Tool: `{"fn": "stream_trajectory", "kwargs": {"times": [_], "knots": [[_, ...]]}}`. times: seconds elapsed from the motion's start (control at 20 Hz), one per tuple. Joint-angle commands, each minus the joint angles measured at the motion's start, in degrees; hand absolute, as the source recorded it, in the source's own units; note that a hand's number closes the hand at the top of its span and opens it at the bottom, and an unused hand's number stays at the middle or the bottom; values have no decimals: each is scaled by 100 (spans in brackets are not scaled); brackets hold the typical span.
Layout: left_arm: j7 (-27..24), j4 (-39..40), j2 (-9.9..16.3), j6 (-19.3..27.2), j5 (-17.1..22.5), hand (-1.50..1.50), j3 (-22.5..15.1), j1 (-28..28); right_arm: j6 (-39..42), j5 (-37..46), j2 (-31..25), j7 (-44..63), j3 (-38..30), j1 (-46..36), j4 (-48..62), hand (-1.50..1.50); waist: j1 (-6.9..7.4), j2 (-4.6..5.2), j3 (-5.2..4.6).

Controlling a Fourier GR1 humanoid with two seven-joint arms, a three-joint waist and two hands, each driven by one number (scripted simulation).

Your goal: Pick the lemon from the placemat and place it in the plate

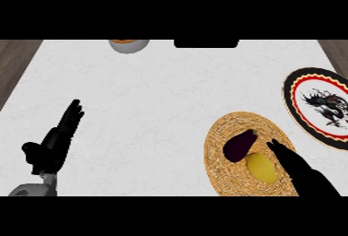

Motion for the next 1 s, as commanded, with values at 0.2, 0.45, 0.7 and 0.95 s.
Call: {"fn": "stream_trajectory", "kwargs": {"times": [0.2,0.45,0.7,0.95], "knots": [[40,28,-68,-183,-156,0,297,-129,750,36,205,-186,-464,-118,237,-150,-21,-4,3],[306,-351,-242,-66,-367,0,202,45,642,718,895,-215,-199,-686,1260,-150,2,-4,4],[113,124,-295,-286,-424,0,366,-85,522,1271,1218,-58,-196,-632,1431,-150,-10,-2,3],[-102,-11,-315,-470,-455,0,485,137,644,1329,1503,-471,-262,-769,2034,-150,0,-2,3]]}}
